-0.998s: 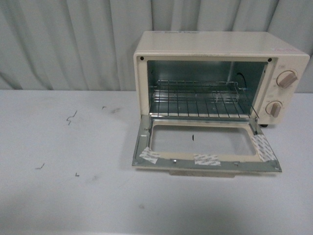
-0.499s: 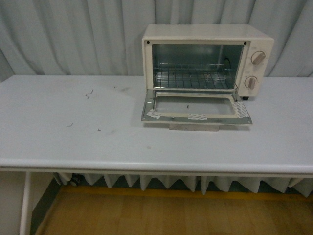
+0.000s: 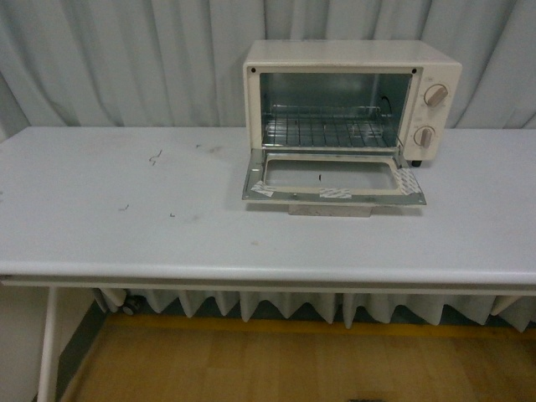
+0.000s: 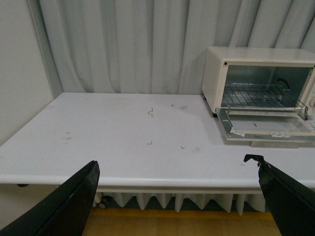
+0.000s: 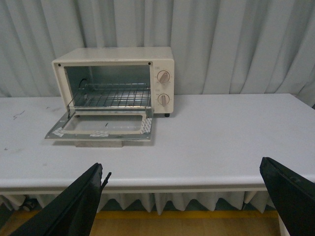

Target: Open oven

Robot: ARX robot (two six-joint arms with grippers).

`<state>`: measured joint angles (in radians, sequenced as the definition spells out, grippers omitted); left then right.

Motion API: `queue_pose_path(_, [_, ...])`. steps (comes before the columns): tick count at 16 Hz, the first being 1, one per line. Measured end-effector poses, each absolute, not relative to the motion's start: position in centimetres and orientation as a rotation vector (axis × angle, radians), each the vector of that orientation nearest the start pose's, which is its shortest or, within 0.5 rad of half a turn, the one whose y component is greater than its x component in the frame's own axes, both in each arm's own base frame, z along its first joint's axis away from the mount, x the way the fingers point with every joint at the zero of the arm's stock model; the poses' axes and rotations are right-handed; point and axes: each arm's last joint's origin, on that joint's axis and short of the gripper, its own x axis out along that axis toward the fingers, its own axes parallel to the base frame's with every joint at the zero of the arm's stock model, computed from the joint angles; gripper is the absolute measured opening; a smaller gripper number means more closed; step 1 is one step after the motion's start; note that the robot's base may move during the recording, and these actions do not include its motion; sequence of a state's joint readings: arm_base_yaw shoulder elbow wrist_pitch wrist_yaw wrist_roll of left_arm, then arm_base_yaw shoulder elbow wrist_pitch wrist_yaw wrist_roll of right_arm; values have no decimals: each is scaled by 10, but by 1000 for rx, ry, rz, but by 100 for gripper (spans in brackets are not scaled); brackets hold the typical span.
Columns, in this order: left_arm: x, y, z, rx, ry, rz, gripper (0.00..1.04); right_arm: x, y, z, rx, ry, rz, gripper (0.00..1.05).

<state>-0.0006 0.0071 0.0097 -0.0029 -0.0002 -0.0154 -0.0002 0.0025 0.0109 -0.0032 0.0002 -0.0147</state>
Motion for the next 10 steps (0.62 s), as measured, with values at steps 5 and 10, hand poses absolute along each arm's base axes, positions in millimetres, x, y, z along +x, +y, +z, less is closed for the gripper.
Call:
queue_pose_path(5, [98,0,166,-15,0,0,98,97,0,167,-15,-5,0,98])
queue_pose_path(10, [98,0,166,-15,0,0,98,97,0,167,-15,-5,0,98])
